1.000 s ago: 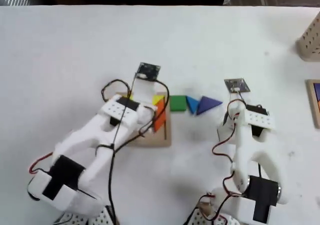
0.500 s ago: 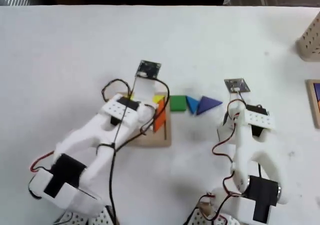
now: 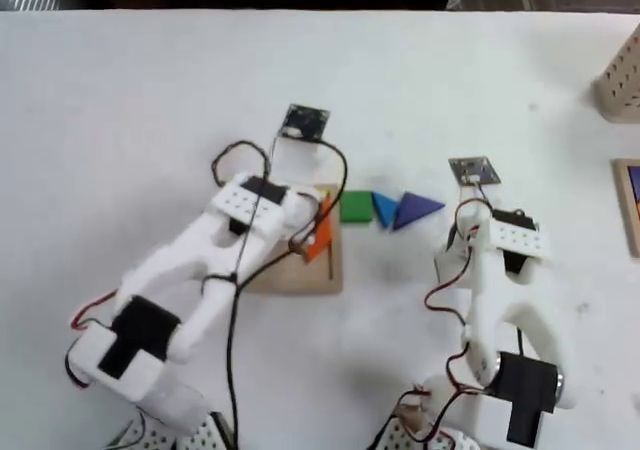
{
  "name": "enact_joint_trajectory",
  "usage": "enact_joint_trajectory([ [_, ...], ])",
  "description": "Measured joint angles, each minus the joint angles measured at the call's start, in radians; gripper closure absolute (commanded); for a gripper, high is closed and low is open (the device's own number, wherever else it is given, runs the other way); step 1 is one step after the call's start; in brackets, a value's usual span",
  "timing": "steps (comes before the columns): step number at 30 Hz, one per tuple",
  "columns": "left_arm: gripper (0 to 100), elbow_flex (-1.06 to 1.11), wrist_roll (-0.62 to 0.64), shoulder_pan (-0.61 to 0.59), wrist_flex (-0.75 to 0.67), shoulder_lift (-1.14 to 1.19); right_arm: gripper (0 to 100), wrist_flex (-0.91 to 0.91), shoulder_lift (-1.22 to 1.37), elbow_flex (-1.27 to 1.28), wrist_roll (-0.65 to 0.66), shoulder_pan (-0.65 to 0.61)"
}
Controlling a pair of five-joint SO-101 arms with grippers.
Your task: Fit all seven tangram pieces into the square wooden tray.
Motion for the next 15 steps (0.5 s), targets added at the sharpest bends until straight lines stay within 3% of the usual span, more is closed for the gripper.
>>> enact_joint_trajectory([
  [8, 98, 0.058, 0.003, 0.017, 0.018, -0.104, 97.4, 0.0, 0.0, 0.0, 0.0, 0.0],
  [15, 98, 0.184, 0.002, 0.183, 0.018, -0.178, 97.4, 0.0, 0.0, 0.0, 0.0, 0.0],
])
